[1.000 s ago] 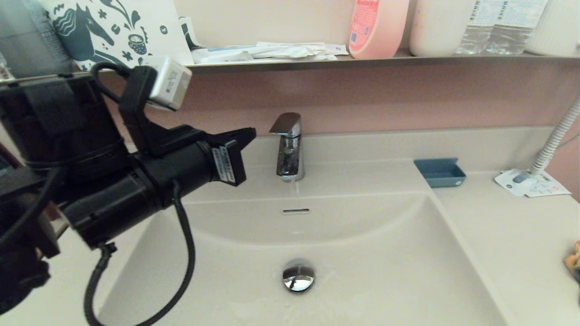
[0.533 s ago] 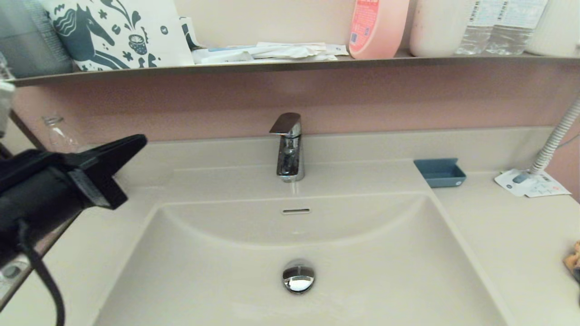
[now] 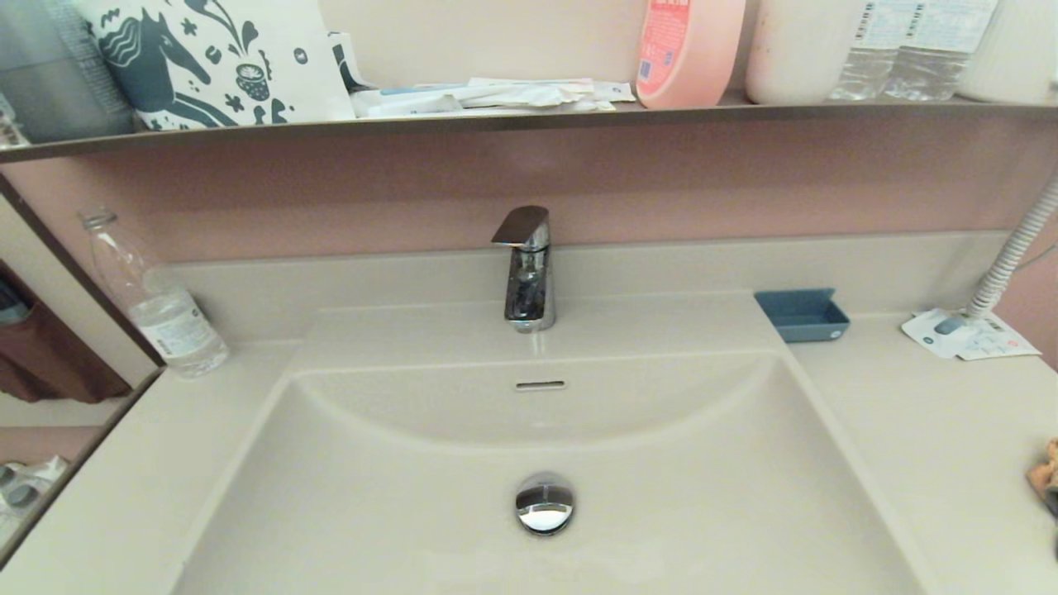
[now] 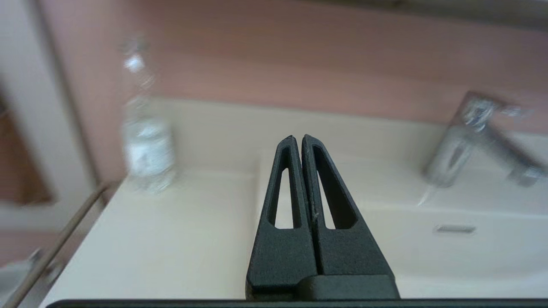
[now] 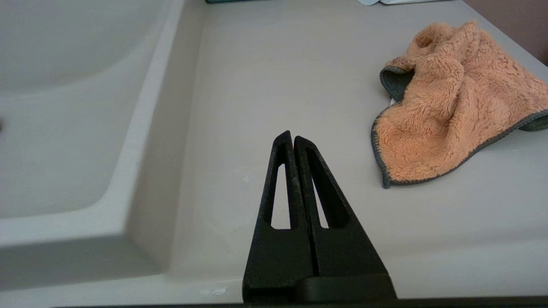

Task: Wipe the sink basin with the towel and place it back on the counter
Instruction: Pick up the cloth

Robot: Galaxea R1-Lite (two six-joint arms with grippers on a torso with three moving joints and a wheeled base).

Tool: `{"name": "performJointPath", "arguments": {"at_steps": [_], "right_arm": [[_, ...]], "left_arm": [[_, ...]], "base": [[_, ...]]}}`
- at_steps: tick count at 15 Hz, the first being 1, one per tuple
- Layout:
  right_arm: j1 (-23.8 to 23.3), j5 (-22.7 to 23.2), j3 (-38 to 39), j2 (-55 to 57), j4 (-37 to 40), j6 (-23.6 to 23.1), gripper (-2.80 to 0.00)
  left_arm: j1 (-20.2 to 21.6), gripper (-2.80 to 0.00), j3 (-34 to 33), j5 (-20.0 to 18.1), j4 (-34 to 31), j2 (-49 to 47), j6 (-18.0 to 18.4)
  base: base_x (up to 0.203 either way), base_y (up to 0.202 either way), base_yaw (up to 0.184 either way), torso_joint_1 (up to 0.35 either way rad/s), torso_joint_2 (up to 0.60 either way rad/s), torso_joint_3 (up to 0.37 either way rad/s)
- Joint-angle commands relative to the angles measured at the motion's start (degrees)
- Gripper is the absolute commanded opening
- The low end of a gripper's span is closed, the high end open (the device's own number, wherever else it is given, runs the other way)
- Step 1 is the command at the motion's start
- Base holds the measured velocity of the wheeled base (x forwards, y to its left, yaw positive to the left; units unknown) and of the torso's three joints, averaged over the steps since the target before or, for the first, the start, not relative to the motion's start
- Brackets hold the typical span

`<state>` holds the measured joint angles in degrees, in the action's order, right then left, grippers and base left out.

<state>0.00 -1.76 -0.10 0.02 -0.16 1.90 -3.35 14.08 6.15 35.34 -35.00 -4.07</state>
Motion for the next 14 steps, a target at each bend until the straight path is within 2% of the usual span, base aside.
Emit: {"name": "performJointPath", "arguments": {"at_steps": [1,7,12,14], "right_arm": [[0.0,0.0,0.01,0.06,-0.02,0.03,-2.8],[0.0,0.0,0.01,0.06,-0.02,0.03,-2.8],[0.0,0.0,0.01,0.06,-0.02,0.03,-2.8],[0.0,0.0,0.01,0.06,-0.02,0.03,-2.8]], "left_arm": [[1.57,-2.8,-4.35,0.09,-0.14,7.95,-0.04],[3.4,-2.8,-12.63,-1.07,-7.59,22.4,-0.19],[3.6,-2.8,-13.29,-2.25,-24.59,34.85,0.1],[3.61,-2.8,-13.34,-2.29,-25.45,35.0,0.24]], "base": [[0.0,0.0,0.0,0.0,0.0,0.0],[0.0,0.0,0.0,0.0,0.0,0.0],[0.0,0.0,0.0,0.0,0.0,0.0],[0.0,0.0,0.0,0.0,0.0,0.0]]}}
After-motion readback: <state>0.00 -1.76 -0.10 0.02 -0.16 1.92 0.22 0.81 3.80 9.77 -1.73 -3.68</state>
